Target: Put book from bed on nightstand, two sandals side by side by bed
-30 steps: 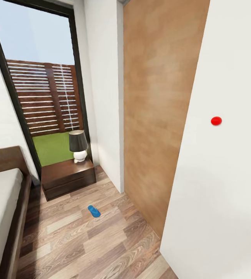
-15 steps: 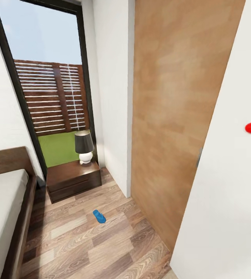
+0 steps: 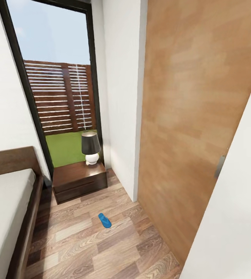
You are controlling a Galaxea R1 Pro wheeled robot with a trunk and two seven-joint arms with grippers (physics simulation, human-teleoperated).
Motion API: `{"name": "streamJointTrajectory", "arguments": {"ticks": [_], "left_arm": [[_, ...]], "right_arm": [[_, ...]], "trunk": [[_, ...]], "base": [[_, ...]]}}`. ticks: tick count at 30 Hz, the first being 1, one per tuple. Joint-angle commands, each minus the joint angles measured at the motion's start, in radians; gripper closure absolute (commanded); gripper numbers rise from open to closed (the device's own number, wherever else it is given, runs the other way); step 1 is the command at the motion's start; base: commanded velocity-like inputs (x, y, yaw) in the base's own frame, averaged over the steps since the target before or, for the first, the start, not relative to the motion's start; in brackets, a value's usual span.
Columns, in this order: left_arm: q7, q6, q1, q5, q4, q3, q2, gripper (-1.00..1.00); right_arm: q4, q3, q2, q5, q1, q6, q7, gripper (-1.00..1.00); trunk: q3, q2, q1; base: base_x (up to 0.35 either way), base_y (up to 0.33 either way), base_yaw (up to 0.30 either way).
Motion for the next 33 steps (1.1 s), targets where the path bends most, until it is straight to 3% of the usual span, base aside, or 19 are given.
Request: {"name": "streamJointTrajectory", "arguments": {"ticks": [1,18,33], "left_arm": [[0.004,-0.002,0.0,0.006,0.0,-0.009,0.0,-1.0],[0.004,-0.002,0.0,0.006,-0.001,-0.009,0.0,-1.0],[0.001,-0.002,0.0,0.006,-0.001,-0.009,0.0,-1.0]], "right_arm": [[0.003,-0.008,0.0,0.0,-0.001,-0.007,0.0,1.0],[0.004,-0.008,0.001,0.0,-0.001,-0.007,0.0,1.0],[0.004,-0.008,0.001,0.0,-0.001,-0.007,0.0,1.0]], "trunk": [[0.0,-0.001,0.001],[0.0,-0.001,0.001],[0.0,-0.001,0.001]], "base": [[0.199,0.016,0.091],[0.174,0.004,0.051],[0.289,0.087,0.106]]}}
